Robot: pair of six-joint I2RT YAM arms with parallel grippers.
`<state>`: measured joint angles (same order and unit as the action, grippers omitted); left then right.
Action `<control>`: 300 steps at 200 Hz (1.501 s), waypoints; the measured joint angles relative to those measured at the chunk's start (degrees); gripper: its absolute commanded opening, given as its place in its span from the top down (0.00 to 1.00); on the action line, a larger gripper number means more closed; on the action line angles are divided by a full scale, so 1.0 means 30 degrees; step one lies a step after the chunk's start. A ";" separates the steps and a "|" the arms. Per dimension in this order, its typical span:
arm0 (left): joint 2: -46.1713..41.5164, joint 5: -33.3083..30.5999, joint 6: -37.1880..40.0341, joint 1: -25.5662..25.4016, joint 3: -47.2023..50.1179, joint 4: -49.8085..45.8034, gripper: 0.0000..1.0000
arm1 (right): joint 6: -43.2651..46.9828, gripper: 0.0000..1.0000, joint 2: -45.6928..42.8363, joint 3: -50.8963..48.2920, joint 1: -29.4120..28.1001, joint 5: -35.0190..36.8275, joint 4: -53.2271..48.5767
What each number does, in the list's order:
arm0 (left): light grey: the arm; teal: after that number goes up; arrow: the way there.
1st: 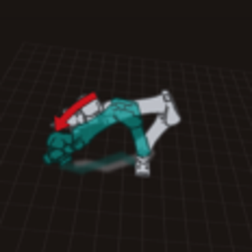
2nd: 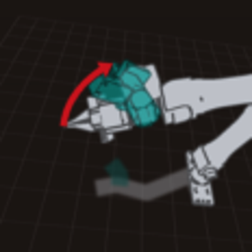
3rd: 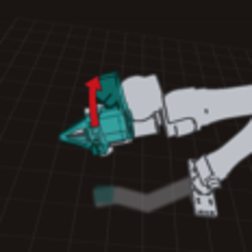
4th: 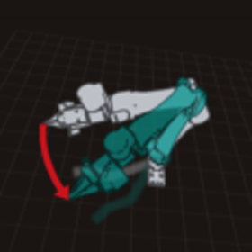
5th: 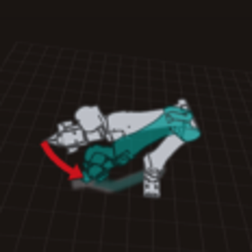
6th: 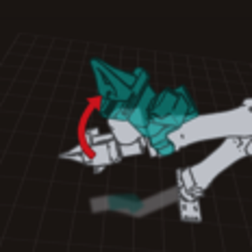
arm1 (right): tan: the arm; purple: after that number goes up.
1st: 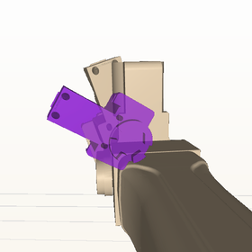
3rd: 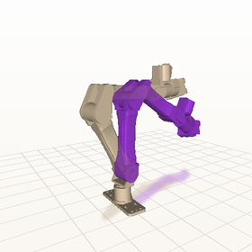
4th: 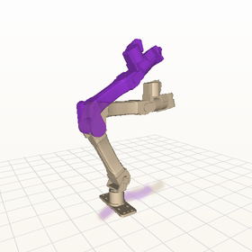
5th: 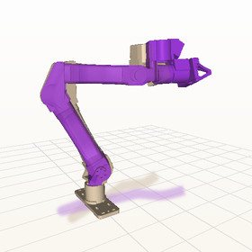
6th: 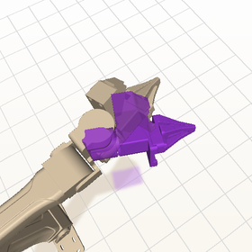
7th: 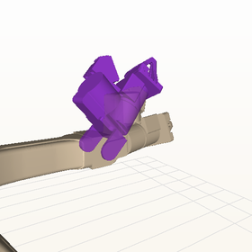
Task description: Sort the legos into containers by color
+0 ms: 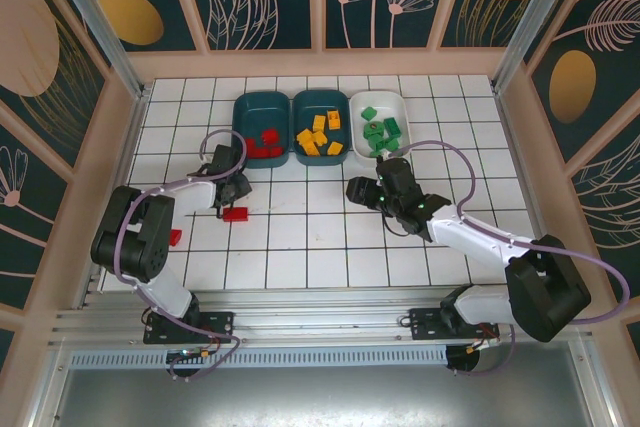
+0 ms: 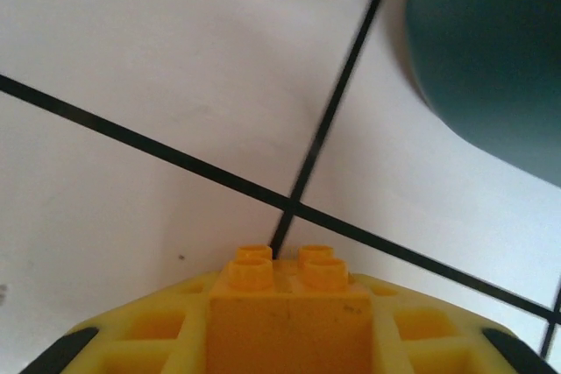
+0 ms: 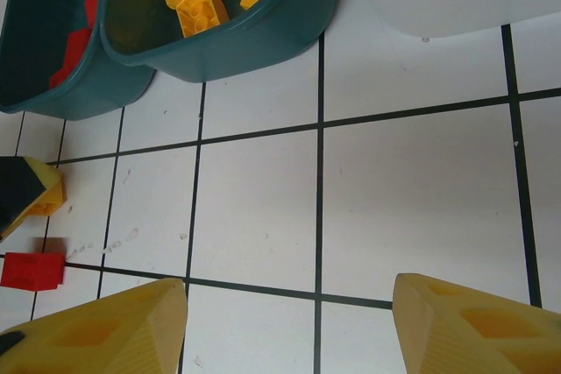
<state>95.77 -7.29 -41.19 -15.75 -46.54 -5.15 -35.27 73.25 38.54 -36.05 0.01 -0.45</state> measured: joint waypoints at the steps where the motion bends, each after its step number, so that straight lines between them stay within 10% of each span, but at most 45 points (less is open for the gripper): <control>1: -0.0015 0.0044 0.0000 0.0000 0.0000 0.0000 0.77 | 0.0000 0.36 0.0000 0.0000 0.0000 0.0000 0.0000; 50: -0.1843 0.3053 -0.0656 -0.1384 -0.2098 -0.0860 0.71 | 0.0073 0.36 -0.0459 -0.0007 0.0401 0.0204 -0.0342; 95: 0.2878 0.4816 -0.0729 -0.3920 -0.9748 0.0051 0.69 | 0.0036 0.36 -0.1071 -0.0211 0.1027 0.0189 -0.0466; 138: 0.6368 0.5297 -0.0656 -0.4073 -1.3092 -0.0882 0.13 | 0.0029 0.35 -0.1297 -0.0379 0.1027 0.0138 -0.0860; 164: 0.5676 0.5049 -0.0291 -0.4073 -1.3267 -0.0962 0.07 | 0.0233 0.35 -0.1282 0.0131 0.1027 0.0138 -0.1610; 232: -0.8655 0.2244 -0.1603 -0.3461 -0.1158 0.1989 0.01 | 0.2973 0.30 0.2871 0.5224 -0.3228 0.0408 -0.1982; 300: -1.7384 0.4386 -0.4065 0.3993 0.5187 -0.3861 0.02 | 0.9777 0.01 1.1657 1.1213 -0.8400 0.1224 -0.0590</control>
<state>43.62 5.87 -53.39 -3.77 -30.98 -16.73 -5.93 108.22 72.18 -61.25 3.68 -2.22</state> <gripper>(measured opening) 0.985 0.953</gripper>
